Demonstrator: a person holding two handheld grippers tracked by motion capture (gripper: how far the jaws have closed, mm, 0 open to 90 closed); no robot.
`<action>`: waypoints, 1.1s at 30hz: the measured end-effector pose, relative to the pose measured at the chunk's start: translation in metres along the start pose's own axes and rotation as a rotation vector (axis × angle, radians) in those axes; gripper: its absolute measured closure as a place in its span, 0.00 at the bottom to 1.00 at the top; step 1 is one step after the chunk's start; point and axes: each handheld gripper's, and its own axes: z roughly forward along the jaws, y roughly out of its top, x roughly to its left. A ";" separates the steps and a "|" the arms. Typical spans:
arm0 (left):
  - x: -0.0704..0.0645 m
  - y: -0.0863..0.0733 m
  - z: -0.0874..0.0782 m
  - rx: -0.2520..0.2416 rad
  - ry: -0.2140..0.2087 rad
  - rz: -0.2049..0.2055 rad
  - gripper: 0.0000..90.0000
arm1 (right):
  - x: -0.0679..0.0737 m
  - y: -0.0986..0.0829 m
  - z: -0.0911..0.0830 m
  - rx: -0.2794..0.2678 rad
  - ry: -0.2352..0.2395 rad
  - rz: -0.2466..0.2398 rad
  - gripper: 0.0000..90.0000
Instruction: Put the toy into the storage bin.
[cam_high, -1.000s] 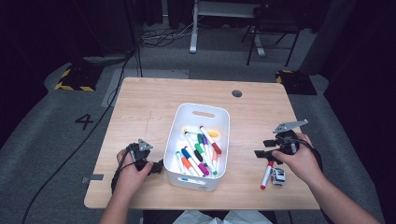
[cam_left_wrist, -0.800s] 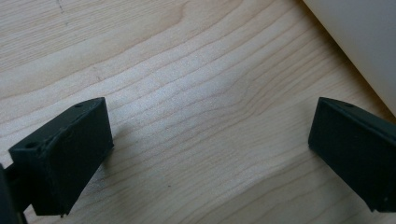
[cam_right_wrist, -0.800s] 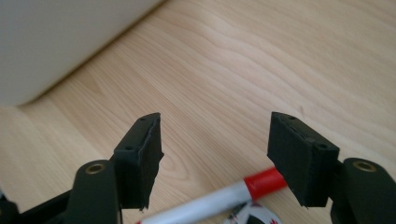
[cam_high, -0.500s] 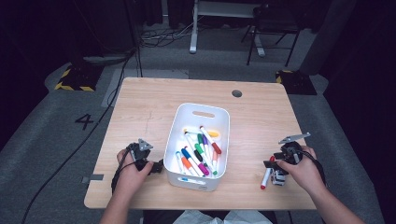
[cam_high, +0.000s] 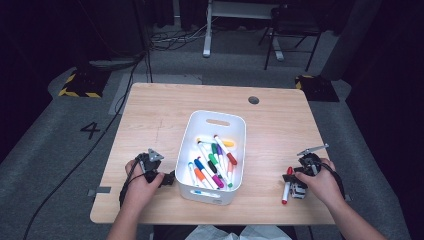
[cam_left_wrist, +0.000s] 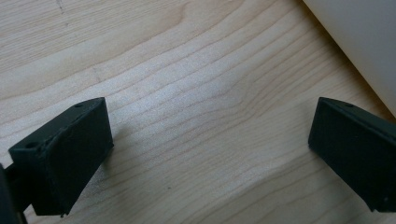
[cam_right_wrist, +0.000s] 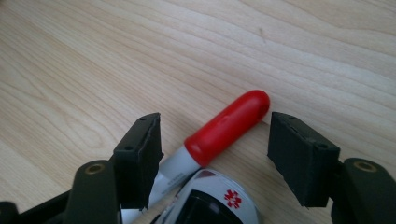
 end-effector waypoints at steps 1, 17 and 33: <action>0.000 0.000 0.000 0.000 0.000 0.000 0.00 | 0.000 0.000 0.000 0.000 0.000 0.000 0.39; 0.000 0.000 0.000 0.000 0.001 0.000 0.00 | 0.043 0.006 0.011 0.015 0.053 -0.123 0.40; 0.000 0.000 0.000 0.000 0.002 0.000 0.00 | 0.064 0.008 0.016 -0.014 0.013 -0.212 0.85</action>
